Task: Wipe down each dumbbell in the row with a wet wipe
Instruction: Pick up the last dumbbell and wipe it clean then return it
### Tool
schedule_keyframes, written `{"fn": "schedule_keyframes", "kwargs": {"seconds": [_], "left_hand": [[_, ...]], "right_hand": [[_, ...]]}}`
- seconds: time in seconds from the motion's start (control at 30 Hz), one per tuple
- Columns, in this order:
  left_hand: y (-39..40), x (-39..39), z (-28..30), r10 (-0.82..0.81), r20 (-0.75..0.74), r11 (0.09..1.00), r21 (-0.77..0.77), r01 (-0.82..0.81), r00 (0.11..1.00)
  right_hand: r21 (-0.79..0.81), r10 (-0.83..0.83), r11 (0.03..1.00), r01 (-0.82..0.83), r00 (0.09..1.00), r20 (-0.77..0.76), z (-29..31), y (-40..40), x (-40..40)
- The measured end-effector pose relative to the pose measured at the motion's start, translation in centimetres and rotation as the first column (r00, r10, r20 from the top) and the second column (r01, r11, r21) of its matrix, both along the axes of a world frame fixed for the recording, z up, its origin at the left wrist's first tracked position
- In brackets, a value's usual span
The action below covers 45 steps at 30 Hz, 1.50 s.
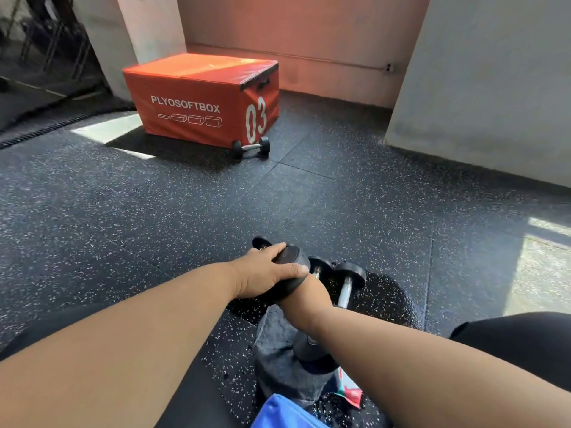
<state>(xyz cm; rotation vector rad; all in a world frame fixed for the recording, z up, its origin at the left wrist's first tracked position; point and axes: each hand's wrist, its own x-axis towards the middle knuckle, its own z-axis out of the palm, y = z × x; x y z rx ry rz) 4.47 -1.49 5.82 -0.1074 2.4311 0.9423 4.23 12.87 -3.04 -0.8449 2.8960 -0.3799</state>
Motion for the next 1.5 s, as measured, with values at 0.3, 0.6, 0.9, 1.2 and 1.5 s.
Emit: {"fn": "schedule_keyframes", "kwargs": {"seconds": [0.3,0.6,0.9,1.2,1.5], "left_hand": [[-1.1,-2.5,-0.4,0.009,0.0,0.997,0.081,-0.009,1.0],[-1.2,-2.4,0.1,0.006,0.019,0.994,0.11,-0.008,1.0],[-1.2,-2.2,-0.4,-0.026,0.002,0.993,0.113,0.026,1.0],[-1.2,-2.5,-1.8,-0.007,0.002,0.998,0.067,0.007,1.0],[-1.0,-2.7,-2.0,0.003,-0.016,0.999,0.042,-0.002,1.0]], "right_hand": [[-0.43,-0.013,0.777,0.46,0.693,0.72,1.0,1.5,-1.7],[-0.49,0.038,0.759,0.429,0.722,0.691,0.4,4.0,-2.9],[-0.543,0.127,0.59,0.598,0.595,0.794,0.6,3.3,-2.1],[-0.473,-0.001,0.811,0.344,0.81,0.587,1.1,2.7,-1.9],[-0.342,-0.256,0.881,0.328,0.937,0.24,0.0,0.6,-0.6]]}}
